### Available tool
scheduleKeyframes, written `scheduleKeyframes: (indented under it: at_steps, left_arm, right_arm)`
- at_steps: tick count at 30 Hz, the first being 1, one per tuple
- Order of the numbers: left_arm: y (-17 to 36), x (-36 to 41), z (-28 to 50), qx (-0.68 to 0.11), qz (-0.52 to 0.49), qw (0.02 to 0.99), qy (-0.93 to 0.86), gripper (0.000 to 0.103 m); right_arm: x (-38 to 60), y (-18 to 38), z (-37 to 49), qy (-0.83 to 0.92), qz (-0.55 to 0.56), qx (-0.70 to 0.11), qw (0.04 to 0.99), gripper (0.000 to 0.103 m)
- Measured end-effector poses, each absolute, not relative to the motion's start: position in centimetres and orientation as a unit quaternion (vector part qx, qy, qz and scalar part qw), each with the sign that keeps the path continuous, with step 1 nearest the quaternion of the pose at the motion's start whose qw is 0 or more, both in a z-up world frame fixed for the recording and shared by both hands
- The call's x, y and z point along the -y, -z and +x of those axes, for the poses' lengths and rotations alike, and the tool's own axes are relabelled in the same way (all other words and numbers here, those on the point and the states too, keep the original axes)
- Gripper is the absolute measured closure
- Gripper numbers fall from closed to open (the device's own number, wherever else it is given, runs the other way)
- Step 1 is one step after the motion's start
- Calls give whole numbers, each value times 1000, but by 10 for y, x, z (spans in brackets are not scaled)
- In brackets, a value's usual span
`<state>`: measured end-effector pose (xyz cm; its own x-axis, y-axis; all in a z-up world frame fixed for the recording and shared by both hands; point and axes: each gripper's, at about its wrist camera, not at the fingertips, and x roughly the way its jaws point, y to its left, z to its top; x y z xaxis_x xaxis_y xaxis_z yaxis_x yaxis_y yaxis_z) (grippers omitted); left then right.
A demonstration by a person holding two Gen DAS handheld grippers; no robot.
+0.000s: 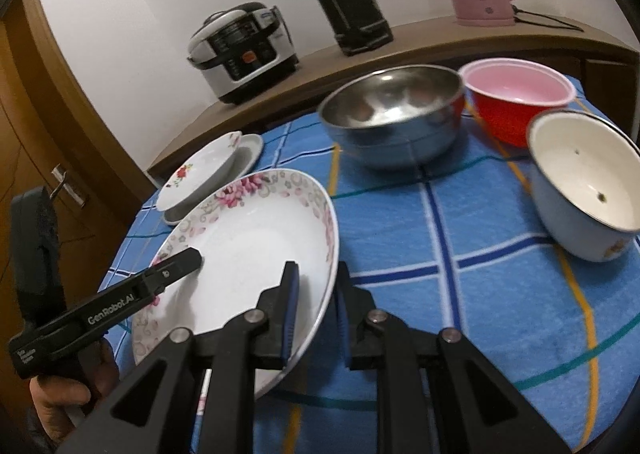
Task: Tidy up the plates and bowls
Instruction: 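Lift the pink-floral plate and carry it toward the plate stack, then lower the pink-floral plate onto the red-flower plate on the stack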
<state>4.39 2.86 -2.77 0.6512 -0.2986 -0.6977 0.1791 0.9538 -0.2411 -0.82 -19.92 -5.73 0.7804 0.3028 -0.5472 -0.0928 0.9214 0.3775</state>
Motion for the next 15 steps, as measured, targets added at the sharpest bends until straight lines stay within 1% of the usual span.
scheduleKeyframes:
  at_steps: [15]
  left_arm:
    - [18,-79,53,-380,-100,914,97,73]
  right_arm:
    - [152,44,14,-143,149,-308,929,85]
